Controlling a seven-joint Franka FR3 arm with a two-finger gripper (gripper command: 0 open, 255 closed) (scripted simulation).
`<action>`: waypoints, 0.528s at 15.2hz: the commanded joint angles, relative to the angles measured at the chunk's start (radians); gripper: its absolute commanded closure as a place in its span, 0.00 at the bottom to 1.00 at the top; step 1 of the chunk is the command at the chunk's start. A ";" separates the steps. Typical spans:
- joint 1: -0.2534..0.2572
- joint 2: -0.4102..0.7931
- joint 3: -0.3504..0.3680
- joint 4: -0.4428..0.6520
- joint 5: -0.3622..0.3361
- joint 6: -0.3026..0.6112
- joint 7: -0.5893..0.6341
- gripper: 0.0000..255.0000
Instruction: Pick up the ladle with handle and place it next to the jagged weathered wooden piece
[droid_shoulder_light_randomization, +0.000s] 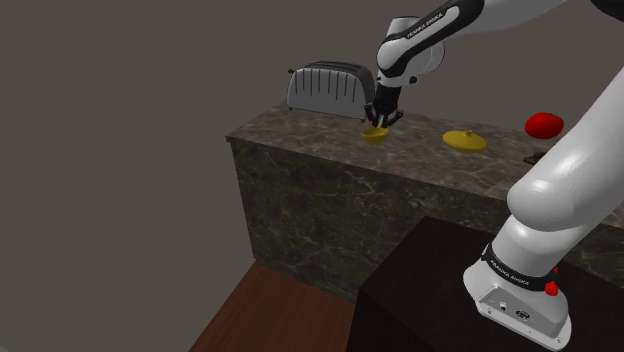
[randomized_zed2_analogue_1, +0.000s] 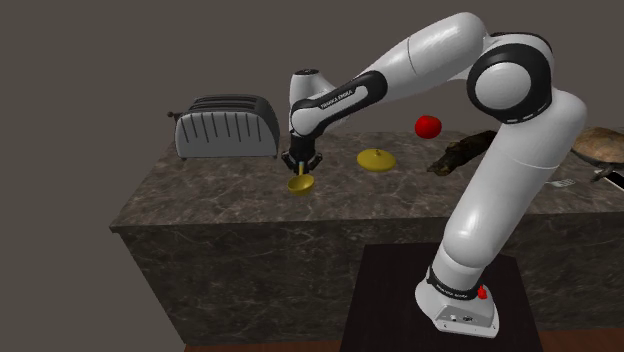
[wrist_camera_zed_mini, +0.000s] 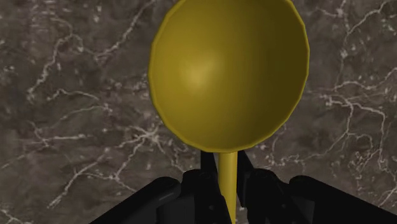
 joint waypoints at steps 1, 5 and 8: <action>0.000 -0.015 0.000 0.013 0.000 -0.028 0.000 1.00; -0.001 -0.038 -0.001 0.044 -0.001 -0.083 0.002 1.00; -0.001 -0.052 -0.001 0.070 -0.002 -0.123 0.003 1.00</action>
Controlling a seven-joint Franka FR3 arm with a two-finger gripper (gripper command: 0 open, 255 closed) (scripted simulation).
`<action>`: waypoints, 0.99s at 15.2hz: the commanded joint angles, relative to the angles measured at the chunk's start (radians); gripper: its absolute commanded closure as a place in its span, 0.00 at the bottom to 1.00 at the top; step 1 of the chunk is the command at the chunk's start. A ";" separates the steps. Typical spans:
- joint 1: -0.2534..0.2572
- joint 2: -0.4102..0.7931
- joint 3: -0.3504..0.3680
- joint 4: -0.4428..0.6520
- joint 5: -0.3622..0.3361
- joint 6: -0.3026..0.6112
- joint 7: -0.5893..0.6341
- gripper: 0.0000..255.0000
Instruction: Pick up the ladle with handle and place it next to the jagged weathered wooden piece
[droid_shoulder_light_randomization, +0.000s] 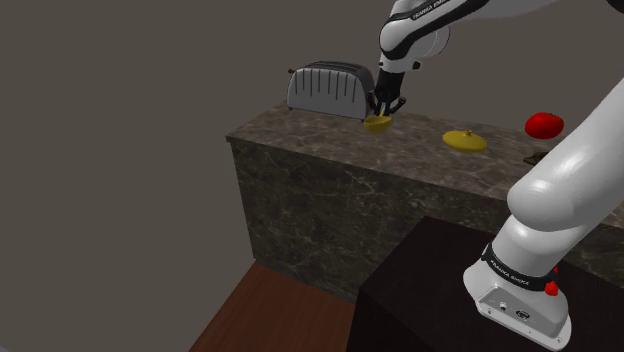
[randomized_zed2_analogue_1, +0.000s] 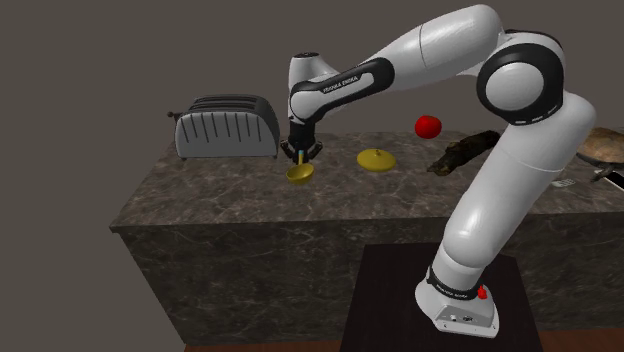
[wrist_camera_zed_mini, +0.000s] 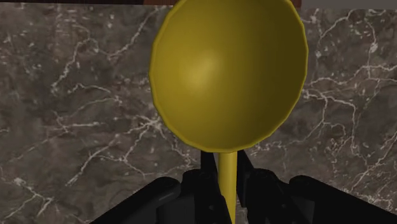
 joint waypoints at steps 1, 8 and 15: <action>0.000 -0.013 -0.001 0.014 0.000 -0.028 0.000 1.00; -0.001 -0.038 -0.001 0.084 -0.001 -0.122 0.003 1.00; -0.001 -0.052 -0.002 0.156 -0.002 -0.208 0.005 1.00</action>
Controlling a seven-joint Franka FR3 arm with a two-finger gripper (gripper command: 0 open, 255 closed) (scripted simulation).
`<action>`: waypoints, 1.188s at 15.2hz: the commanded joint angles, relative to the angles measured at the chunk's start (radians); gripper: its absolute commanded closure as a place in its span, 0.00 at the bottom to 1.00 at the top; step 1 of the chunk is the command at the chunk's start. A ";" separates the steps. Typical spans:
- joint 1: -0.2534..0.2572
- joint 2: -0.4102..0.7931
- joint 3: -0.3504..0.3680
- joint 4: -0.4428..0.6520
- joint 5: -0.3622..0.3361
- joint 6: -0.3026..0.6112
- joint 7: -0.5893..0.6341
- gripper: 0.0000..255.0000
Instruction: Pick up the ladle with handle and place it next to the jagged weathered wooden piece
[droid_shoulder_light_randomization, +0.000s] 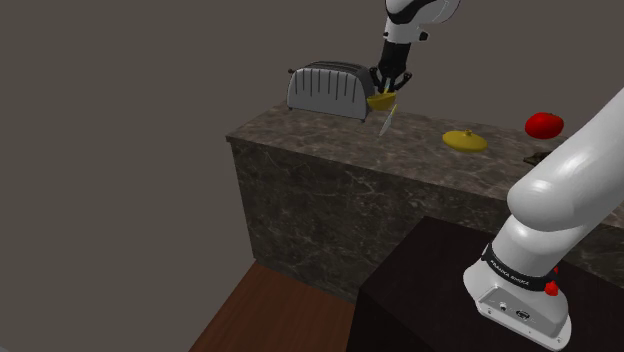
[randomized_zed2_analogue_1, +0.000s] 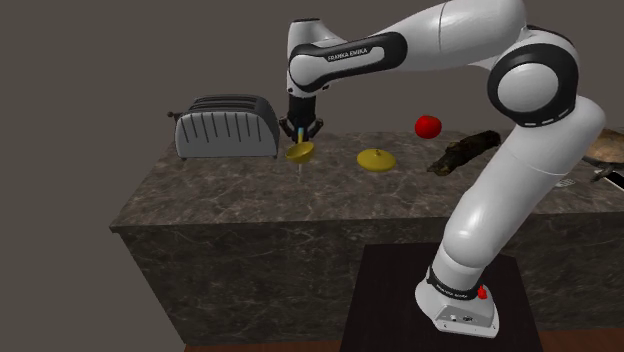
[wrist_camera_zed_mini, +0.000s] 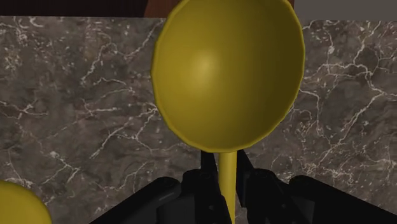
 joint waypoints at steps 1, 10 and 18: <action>-0.007 -0.031 -0.011 -0.023 0.000 -0.009 -0.018 1.00; -0.080 -0.263 -0.123 -0.238 -0.035 -0.030 -0.184 1.00; -0.162 -0.425 -0.246 -0.351 -0.111 -0.079 -0.342 1.00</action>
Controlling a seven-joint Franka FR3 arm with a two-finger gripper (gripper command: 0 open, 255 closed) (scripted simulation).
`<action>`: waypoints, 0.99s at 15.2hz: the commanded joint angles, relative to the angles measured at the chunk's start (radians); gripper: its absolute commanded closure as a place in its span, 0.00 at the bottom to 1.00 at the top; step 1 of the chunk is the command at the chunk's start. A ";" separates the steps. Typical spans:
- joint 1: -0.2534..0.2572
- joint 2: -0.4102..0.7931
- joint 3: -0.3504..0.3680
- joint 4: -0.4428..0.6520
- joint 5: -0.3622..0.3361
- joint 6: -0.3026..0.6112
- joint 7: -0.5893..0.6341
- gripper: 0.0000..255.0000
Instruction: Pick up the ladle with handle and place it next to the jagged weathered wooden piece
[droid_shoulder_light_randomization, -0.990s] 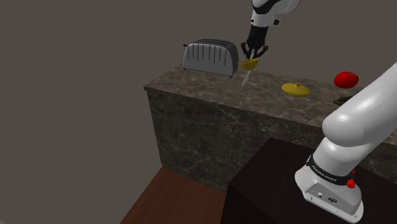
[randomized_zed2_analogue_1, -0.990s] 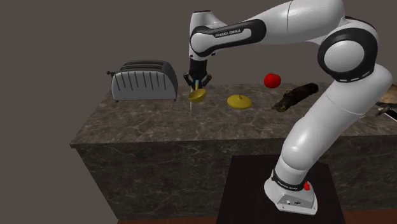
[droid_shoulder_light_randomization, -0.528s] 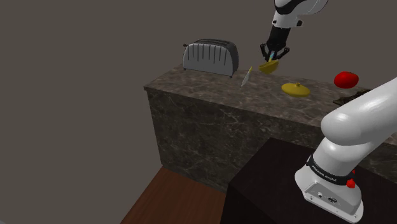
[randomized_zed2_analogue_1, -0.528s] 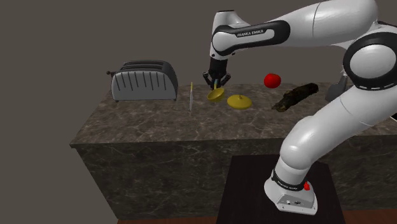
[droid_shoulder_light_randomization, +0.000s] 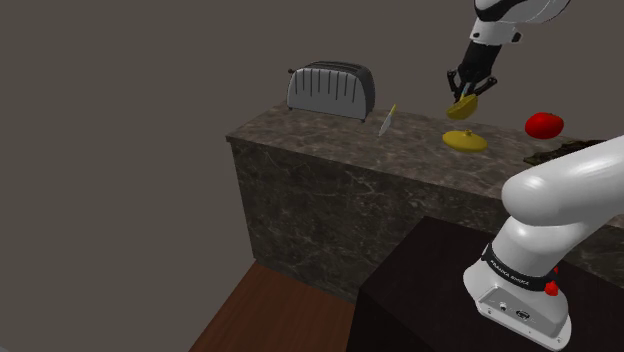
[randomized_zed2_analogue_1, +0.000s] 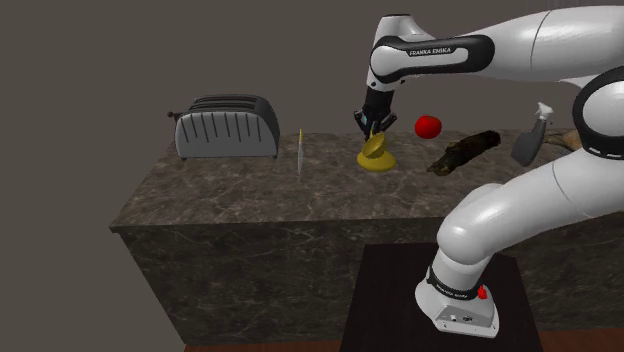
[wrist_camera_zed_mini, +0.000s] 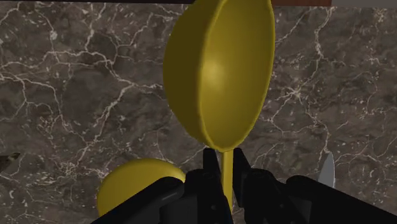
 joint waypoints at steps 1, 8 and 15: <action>-0.022 -0.030 -0.033 -0.023 -0.022 -0.006 -0.042 1.00; -0.104 -0.114 -0.158 -0.052 -0.110 -0.054 -0.197 1.00; -0.161 -0.138 -0.263 -0.064 -0.180 -0.055 -0.315 1.00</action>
